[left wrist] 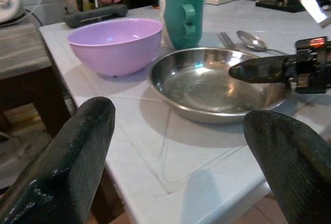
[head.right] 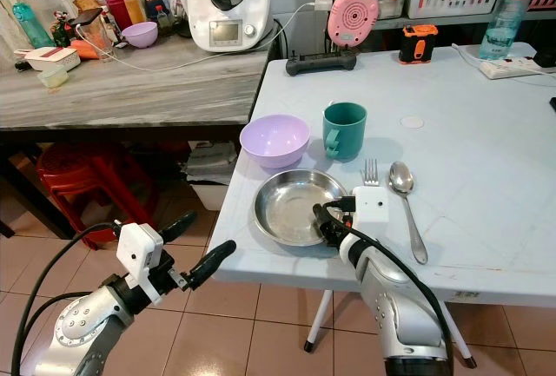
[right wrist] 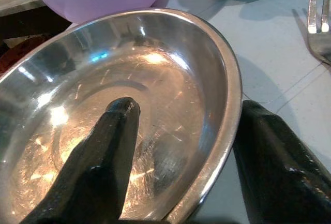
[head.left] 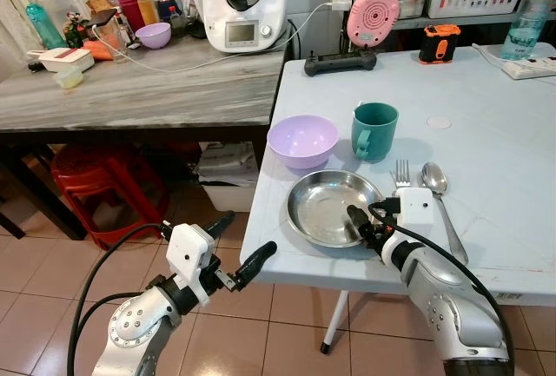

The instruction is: Setting the table

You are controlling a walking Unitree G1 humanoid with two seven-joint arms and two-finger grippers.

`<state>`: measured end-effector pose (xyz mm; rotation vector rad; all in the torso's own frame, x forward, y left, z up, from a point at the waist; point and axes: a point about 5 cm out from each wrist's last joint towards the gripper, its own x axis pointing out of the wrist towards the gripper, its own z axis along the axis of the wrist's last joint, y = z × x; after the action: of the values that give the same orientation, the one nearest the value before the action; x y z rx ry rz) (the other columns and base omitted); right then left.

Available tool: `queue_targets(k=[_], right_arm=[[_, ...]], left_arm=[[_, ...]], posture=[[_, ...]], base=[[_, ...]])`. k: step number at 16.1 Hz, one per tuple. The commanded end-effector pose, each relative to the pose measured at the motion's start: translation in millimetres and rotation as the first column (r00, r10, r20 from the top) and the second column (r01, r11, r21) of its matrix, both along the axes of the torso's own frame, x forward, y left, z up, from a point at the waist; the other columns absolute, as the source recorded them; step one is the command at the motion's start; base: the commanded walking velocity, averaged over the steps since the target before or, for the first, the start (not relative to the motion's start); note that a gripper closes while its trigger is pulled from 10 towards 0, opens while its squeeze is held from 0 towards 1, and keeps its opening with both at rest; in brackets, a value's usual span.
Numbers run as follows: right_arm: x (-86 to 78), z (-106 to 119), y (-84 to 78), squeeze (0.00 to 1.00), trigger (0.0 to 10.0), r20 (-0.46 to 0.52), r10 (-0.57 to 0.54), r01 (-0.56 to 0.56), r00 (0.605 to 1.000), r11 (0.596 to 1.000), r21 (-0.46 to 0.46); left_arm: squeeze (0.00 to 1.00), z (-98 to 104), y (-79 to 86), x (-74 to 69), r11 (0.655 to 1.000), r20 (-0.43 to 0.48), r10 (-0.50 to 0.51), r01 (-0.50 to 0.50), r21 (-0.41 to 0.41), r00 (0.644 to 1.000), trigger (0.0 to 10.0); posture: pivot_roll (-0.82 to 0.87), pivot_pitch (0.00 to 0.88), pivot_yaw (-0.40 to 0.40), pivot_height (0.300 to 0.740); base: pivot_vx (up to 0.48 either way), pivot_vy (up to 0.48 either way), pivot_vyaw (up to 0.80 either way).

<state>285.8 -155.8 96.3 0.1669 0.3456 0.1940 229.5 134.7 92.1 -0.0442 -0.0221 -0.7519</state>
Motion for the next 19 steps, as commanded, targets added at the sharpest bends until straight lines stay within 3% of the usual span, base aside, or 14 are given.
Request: queue_targets(k=[1, 8, 19], right_arm=[[-1.8, -8.6, 9.0, 0.00, 0.0, -0.058, 0.019, -0.016, 0.998, 0.999, 0.036], [-2.8, -14.3, 5.7, 0.00, 0.0, -0.124, -0.033, 0.043, 0.992, 0.997, 0.071], [-2.7, -21.2, -4.4, 0.00, 0.0, -0.235, -0.175, 0.225, 0.956, 0.953, 0.204]], left_arm=[[0.00, 4.5, 1.2, 0.3, 1.000, 0.007, -0.029, 0.029, 0.006, 1.000, 10.0], [0.00, 3.3, 2.6, -3.7, 0.996, 0.004, -0.083, 0.083, 0.023, 0.997, 10.0], [0.00, 5.1, 2.3, -2.6, 0.995, 0.013, -0.094, 0.093, 0.016, 0.996, 10.0]], posture=[[-0.07, 0.004, 0.135, 0.740], [-0.08, 0.009, 0.135, 0.740], [-0.08, 0.005, 0.142, 0.740]], base=[[0.000, 0.000, 0.00], [0.000, 0.000, 0.00], [0.000, 0.000, 0.00]])
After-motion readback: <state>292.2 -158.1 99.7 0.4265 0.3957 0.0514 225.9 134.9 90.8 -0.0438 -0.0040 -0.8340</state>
